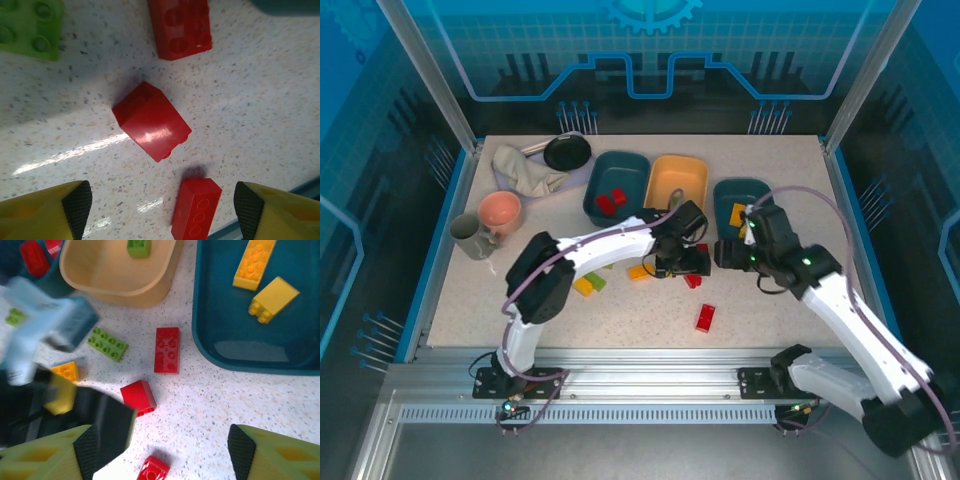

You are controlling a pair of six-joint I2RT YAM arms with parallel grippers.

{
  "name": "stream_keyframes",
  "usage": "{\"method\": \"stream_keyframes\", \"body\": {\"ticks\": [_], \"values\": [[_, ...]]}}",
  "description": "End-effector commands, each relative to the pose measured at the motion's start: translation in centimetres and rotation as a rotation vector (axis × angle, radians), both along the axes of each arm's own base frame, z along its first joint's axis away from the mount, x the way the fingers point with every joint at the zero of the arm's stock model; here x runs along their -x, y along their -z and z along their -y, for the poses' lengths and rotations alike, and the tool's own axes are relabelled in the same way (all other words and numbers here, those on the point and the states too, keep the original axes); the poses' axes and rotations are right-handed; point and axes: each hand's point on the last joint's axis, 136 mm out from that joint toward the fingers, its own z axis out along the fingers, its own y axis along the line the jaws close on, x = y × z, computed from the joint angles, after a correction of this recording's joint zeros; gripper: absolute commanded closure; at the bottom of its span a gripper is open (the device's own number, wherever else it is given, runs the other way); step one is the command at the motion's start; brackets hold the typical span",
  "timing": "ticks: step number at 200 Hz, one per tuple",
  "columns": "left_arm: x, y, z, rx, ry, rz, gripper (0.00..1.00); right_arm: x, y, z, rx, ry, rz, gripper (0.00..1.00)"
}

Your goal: Sort the legos into containers by color

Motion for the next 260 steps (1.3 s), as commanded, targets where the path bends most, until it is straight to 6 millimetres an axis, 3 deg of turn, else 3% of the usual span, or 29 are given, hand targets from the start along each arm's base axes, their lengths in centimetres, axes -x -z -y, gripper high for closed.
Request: {"method": "stream_keyframes", "body": {"ticks": [1, 42, 92, 129, 157, 185, 213, 229, 237, 260], "values": [[0.9, 1.6, -0.7, -0.096, -0.048, -0.091, 0.22, 3.2, -0.6, 1.4, -0.020, 0.022, 0.007, 0.24], [0.1, 3.8, 0.0, -0.145, -0.083, -0.117, 0.22, 5.5, -0.9, 1.5, -0.069, -0.009, 0.002, 0.23], [-0.6, 5.5, 0.1, -0.174, -0.106, -0.113, 0.30, 5.1, -1.1, 0.8, -0.071, -0.050, 0.008, 0.23], [-1.3, 5.7, 0.2, -0.169, -0.104, -0.087, 0.53, 4.5, -0.8, -0.1, -0.078, -0.083, -0.005, 0.24], [-1.5, 3.9, -0.6, -0.175, -0.104, -0.043, 0.73, 4.0, -1.0, -0.4, -0.071, -0.102, -0.001, 0.25], [-1.9, 0.2, -3.0, -0.186, -0.131, 0.025, 0.78, 3.4, -2.0, -2.0, -0.113, -0.173, 0.029, 0.26], [-3.7, -3.2, -7.4, -0.174, -0.226, 0.068, 0.78, 2.3, -4.0, -5.2, -0.237, -0.298, 0.106, 0.25], [-5.7, -4.4, -10.2, -0.158, -0.286, 0.082, 0.78, 1.3, -5.3, -7.3, -0.328, -0.363, 0.166, 0.25], [-7.1, -4.8, -11.6, -0.150, -0.314, 0.092, 0.78, 0.8, -4.6, -8.1, -0.354, -0.381, 0.174, 0.24], [-11.6, -5.2, -15.3, -0.141, -0.388, 0.119, 0.77, -1.3, -5.1, -10.4, -0.352, -0.419, 0.252, 0.23]]}}
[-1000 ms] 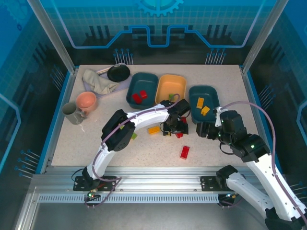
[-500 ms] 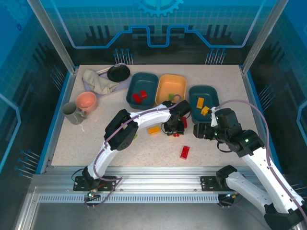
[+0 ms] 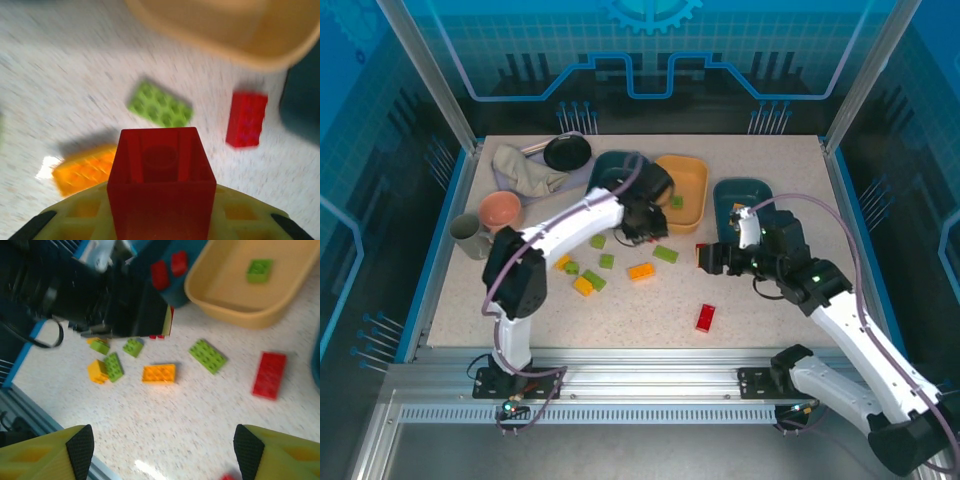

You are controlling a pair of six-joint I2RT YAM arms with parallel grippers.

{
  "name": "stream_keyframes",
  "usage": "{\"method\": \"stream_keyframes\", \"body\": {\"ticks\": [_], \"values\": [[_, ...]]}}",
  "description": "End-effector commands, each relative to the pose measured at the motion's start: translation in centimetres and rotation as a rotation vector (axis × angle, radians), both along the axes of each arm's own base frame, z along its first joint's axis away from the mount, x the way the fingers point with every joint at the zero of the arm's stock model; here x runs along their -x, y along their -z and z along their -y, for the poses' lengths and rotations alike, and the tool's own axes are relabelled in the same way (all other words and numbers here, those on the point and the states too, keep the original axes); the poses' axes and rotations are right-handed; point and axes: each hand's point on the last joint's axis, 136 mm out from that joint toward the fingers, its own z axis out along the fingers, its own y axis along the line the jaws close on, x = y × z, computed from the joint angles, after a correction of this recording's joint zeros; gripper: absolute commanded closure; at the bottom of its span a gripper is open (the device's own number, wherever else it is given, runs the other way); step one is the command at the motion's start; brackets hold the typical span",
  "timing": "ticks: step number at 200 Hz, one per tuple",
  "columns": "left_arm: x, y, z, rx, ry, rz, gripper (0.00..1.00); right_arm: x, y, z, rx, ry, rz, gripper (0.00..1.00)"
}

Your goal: Sort the legos into containers by color

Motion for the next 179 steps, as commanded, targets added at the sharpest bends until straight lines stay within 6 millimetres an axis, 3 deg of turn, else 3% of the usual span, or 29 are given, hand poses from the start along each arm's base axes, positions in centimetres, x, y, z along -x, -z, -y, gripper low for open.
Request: {"method": "stream_keyframes", "body": {"ticks": [1, 23, 28, 51, 83, 118, 179], "values": [[-3.7, 0.3, -4.5, -0.049, -0.057, 0.019, 0.77, -2.0, -2.1, -3.7, -0.083, -0.098, 0.135, 0.23], [-8.9, 0.5, -7.2, -0.044, -0.125, 0.058, 0.77, -3.8, -1.3, -5.3, -0.060, -0.112, 0.130, 0.23], [-10.1, 0.4, -7.5, -0.039, -0.137, 0.070, 0.76, -4.5, -2.4, -5.7, -0.072, -0.108, 0.149, 0.23], [-15.3, 1.0, -8.6, -0.019, -0.184, 0.117, 0.74, -6.4, -2.2, -6.9, -0.070, -0.108, 0.128, 0.23], [-20.1, 3.0, -9.3, -0.004, -0.234, 0.146, 0.71, -8.0, -1.0, -7.9, -0.031, -0.112, 0.063, 0.23], [-22.4, 6.0, -9.8, 0.037, -0.274, 0.147, 0.66, -9.0, 0.8, -8.1, 0.039, -0.117, 0.013, 0.23], [-22.2, 5.6, -9.4, 0.064, -0.272, 0.140, 0.44, -7.3, 9.3, -7.0, 0.517, -0.255, -0.166, 0.29]]}}
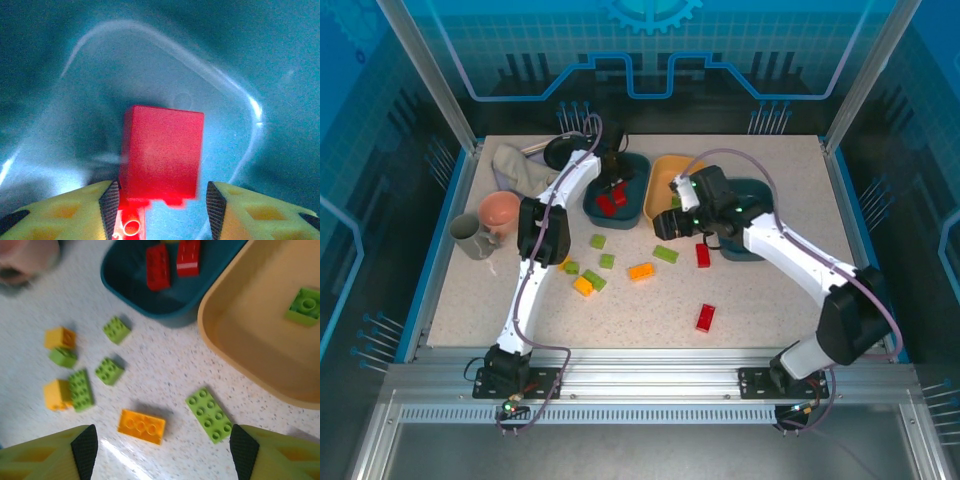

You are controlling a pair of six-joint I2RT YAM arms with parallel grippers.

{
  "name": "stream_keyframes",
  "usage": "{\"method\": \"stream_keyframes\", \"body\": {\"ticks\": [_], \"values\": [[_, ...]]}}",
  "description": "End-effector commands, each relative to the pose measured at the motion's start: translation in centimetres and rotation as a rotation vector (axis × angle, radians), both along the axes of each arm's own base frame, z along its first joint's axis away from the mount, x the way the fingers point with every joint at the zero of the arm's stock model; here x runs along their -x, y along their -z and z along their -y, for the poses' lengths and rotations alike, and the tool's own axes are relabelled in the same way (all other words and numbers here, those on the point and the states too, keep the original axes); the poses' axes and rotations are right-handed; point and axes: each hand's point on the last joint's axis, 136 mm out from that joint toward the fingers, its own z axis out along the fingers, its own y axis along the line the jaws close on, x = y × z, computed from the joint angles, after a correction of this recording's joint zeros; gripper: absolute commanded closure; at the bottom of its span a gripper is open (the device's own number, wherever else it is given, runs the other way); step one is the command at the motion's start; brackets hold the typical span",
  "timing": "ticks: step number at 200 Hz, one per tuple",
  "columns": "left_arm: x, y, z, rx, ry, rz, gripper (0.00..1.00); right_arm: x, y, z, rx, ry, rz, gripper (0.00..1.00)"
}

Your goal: Sort the legos into containers by color

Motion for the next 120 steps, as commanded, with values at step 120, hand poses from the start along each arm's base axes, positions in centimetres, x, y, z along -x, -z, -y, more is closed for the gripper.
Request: {"method": "stream_keyframes", "body": {"ticks": [120], "values": [[12.0, -16.0, 0.0, 0.177, -0.009, 0.183, 0.25, -0.6, 13.3, 0.4, 0.588, -0.249, -0.172, 0.35]]}}
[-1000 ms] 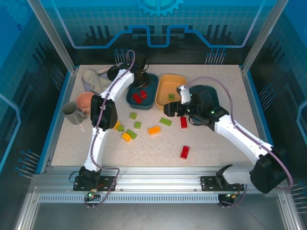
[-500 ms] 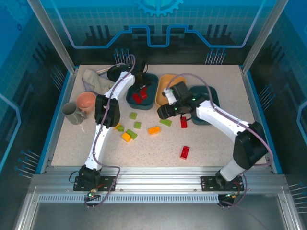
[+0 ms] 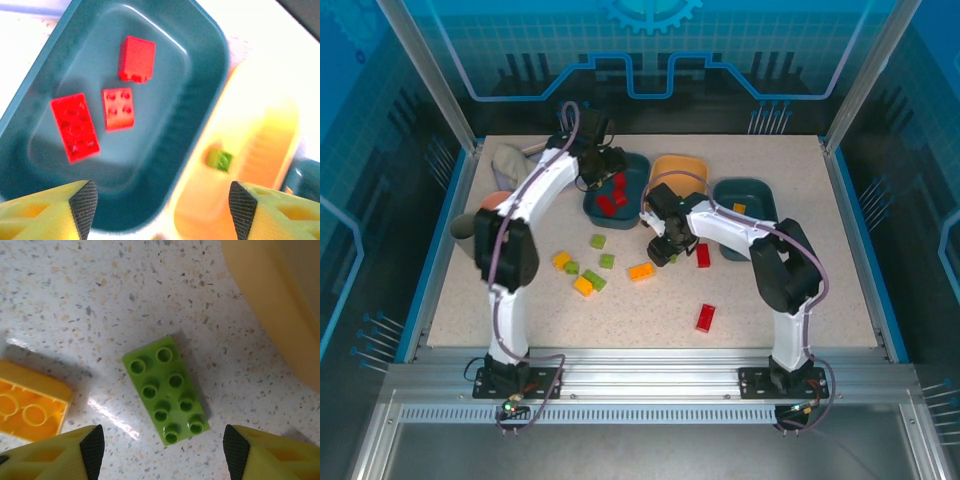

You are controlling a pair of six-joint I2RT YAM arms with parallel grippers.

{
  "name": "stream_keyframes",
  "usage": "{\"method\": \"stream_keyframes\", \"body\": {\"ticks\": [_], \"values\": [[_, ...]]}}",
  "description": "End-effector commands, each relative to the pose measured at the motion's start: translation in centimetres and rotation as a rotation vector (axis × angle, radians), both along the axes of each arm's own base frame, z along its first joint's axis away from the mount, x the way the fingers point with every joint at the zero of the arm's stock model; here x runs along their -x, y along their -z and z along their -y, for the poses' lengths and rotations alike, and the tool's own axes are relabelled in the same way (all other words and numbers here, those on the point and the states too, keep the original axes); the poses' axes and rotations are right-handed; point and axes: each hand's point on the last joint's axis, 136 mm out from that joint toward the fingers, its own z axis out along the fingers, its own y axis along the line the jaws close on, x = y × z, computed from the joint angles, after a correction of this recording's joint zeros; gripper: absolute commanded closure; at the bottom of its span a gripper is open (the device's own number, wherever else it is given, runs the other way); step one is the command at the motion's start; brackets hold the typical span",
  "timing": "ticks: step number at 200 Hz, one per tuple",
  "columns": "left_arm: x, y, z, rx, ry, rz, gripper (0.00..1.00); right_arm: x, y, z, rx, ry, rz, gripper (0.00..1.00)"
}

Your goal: Sort the legos into containers by color

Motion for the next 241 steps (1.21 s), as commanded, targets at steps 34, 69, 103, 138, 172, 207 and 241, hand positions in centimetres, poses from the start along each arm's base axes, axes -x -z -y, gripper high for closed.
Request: {"method": "stream_keyframes", "body": {"ticks": [34, 69, 103, 138, 172, 207, 241], "values": [[9.0, -2.3, -1.2, 0.092, -0.035, 0.000, 0.24, -0.5, 2.0, -0.4, 0.093, -0.044, -0.008, 0.37], [12.7, -2.3, -2.0, 0.085, -0.031, -0.019, 0.24, -0.8, 3.1, -0.1, 0.132, -0.051, -0.001, 0.38], [14.4, -2.4, -2.3, 0.076, -0.030, -0.026, 0.24, -0.5, 4.2, -0.5, 0.131, -0.066, -0.026, 0.46], [15.5, -2.7, -2.0, 0.080, -0.014, -0.019, 0.24, 0.3, 5.4, -1.3, 0.124, -0.080, -0.068, 0.57], [17.9, -2.8, -1.6, 0.097, 0.018, 0.000, 0.24, 1.1, 6.0, -1.8, 0.126, -0.089, -0.093, 0.71], [20.8, -1.2, -2.6, 0.117, -0.002, -0.024, 0.23, 1.7, 4.3, -2.5, 0.110, -0.109, -0.043, 0.78], [22.3, -0.5, -2.4, 0.131, 0.034, -0.011, 0.23, 1.5, -1.0, -2.8, 0.034, -0.067, 0.044, 0.79]]}}
